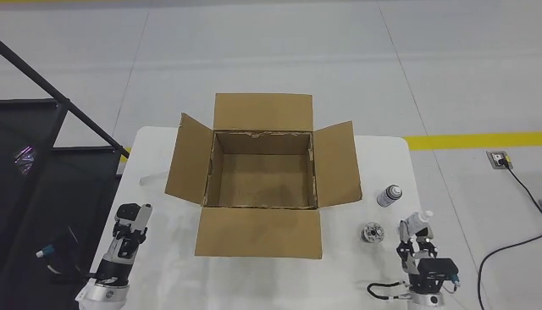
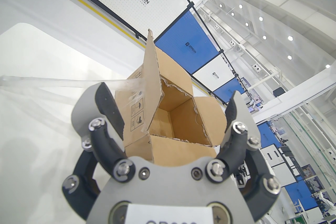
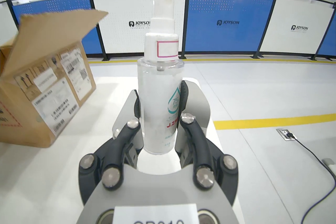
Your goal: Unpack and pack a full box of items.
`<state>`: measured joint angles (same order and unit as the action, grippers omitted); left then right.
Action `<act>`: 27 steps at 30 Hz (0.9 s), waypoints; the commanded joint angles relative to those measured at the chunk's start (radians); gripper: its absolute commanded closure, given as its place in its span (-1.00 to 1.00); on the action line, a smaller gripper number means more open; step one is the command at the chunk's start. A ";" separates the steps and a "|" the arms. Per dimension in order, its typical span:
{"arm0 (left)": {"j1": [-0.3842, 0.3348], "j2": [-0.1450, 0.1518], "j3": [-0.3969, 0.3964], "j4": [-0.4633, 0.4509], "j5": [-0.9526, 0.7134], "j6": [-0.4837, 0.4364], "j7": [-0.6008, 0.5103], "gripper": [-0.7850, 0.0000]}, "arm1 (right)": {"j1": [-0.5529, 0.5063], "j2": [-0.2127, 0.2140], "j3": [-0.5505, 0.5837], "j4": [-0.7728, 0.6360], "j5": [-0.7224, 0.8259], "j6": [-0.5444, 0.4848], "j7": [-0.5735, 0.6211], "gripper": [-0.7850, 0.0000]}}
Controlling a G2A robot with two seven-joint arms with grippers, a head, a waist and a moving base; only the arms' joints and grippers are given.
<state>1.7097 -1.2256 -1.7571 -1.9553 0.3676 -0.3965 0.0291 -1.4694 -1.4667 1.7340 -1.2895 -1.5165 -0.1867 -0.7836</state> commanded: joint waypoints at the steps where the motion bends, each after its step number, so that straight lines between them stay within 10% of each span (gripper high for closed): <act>1: 0.000 0.000 0.000 0.000 0.000 0.000 0.000 -1.00 | 0.015 0.006 0.013 0.041 -0.002 -0.009 0.009 1.00; 27: 0.000 0.000 0.000 0.000 0.000 0.000 0.000 -1.00 | 0.115 0.032 -0.021 0.209 0.028 0.005 0.076 0.95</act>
<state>1.7097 -1.2256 -1.7571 -1.9553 0.3676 -0.3965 0.0291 -1.3545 -1.4352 1.7135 -1.0822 -1.4904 -0.1819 -0.7068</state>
